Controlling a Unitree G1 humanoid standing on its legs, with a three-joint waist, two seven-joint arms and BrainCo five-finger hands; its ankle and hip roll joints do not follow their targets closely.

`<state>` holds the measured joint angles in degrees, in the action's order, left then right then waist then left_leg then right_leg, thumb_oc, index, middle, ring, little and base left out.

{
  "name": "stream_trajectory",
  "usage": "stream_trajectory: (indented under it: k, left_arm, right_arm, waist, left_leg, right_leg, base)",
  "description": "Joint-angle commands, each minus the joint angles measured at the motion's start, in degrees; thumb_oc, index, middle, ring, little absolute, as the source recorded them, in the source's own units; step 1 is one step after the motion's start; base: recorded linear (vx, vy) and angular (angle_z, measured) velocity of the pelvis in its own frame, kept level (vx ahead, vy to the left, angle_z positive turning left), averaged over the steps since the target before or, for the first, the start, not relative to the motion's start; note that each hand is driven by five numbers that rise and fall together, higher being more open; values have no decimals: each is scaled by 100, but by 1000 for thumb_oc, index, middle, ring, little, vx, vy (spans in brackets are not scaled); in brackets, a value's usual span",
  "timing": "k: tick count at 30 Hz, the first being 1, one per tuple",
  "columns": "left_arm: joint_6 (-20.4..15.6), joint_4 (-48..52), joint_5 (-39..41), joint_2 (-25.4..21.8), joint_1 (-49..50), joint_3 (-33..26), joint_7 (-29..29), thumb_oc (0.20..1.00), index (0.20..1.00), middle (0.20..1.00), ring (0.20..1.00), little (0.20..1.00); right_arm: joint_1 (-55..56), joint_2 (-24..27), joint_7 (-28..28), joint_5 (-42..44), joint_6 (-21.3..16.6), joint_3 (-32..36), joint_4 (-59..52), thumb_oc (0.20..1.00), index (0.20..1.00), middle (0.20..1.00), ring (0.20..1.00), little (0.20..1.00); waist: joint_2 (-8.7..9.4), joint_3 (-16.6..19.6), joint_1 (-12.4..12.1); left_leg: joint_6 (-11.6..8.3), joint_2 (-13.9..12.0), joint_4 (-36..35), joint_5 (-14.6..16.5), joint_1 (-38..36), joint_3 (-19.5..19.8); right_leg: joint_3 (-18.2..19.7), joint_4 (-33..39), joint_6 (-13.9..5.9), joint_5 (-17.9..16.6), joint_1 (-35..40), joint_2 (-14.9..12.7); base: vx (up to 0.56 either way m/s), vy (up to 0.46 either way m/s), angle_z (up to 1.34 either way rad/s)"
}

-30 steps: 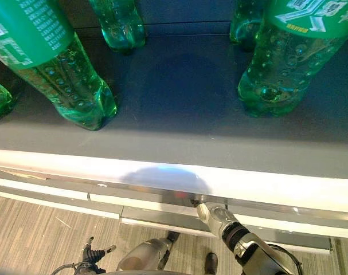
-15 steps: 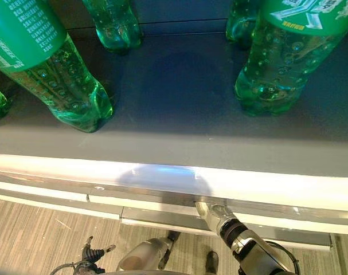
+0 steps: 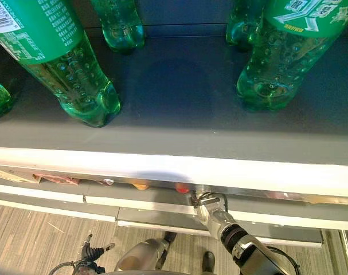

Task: Put the goods on the table back onto the shelves and tidy them up.

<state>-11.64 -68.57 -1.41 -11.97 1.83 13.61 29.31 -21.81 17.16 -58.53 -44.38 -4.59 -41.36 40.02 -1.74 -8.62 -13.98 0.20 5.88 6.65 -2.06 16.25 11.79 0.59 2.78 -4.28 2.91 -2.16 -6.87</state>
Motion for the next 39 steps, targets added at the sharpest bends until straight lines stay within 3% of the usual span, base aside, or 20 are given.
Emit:
stream_trajectory:
  k: [1, 4, 5, 6, 12, 26, 39]
  left_arm:
    - [-178, -190, -168, -226, 20, 105, 250, 1000, 1000, 1000, 1000, 1000]
    - [-185, -182, -164, -232, 15, 99, 266, 1000, 1000, 1000, 1000, 1000]
    - [-183, -176, -160, -234, 12, 97, 269, 1000, 1000, 1000, 1000, 1000]
    - [-191, -169, -131, -239, 2, 88, 281, 1000, 1000, 1000, 1000, 1000]
    - [-176, -187, -109, -241, 65, 44, 295, 1000, 1000, 1000, 1000, 1000]
    - [-40, -286, -222, -196, 189, -80, 368, 1000, 1000, 1000, 1000, 1000]
    - [171, -655, -237, -116, 439, -767, 427, 1000, 1000, 1000, 1000, 1000]
  right_arm:
    - [-81, -40, -78, -116, -57, -107, 9, 200, 200, 200, 200, 200]
    - [-106, -41, -62, -129, -17, -167, 95, 200, 200, 200, 200, 200]
    - [-117, -44, -34, -141, -6, -210, 125, 780, 780, 780, 780, 780]
    - [-133, -70, -23, -106, -39, -218, 173, 1000, 1000, 1000, 1000, 1000]
    - [-47, -117, -105, 128, -272, -109, 108, 1000, 1000, 1000, 1000, 1000]
    - [-23, -59, -318, 283, -382, 372, -528, 1000, 1000, 1000, 1000, 1000]
    - [1563, 749, -247, 4, -313, 1542, -2715, 1000, 1000, 1000, 1000, 1000]
  waist:
    - [-120, 111, -10]
    - [-127, 90, -23]
    - [-130, 84, -29]
    - [-132, 76, -35]
    - [-103, 119, -24]
    - [51, 305, 50]
    - [312, 621, 596]
  left_leg:
    - [-3, 13, 833, 750, 574, 334]
    - [1, 17, 843, 746, 589, 317]
    - [2, 17, 842, 743, 593, 314]
    - [4, 22, 842, 737, 596, 310]
    - [7, 20, 811, 732, 569, 287]
    - [17, -60, 488, 647, 275, 290]
    - [42, -432, -515, 346, -581, -92]
  right_leg:
    - [363, -432, -326, 165, -172, -410]
    - [374, -451, -328, 158, -193, -407]
    - [378, -456, -329, 157, -203, -405]
    - [380, -459, -329, 147, -212, -403]
    - [393, -425, -333, 145, -176, -398]
    - [363, -330, -337, 149, 29, -356]
    - [395, -234, -424, -30, 207, -273]
  base:
    - [-19, 11, -4]
    - [0, 0, 0]
    - [0, 0, 0]
    - [0, 0, 0]
    - [0, 0, 0]
    - [0, 0, 0]
    - [17, 22, -13]
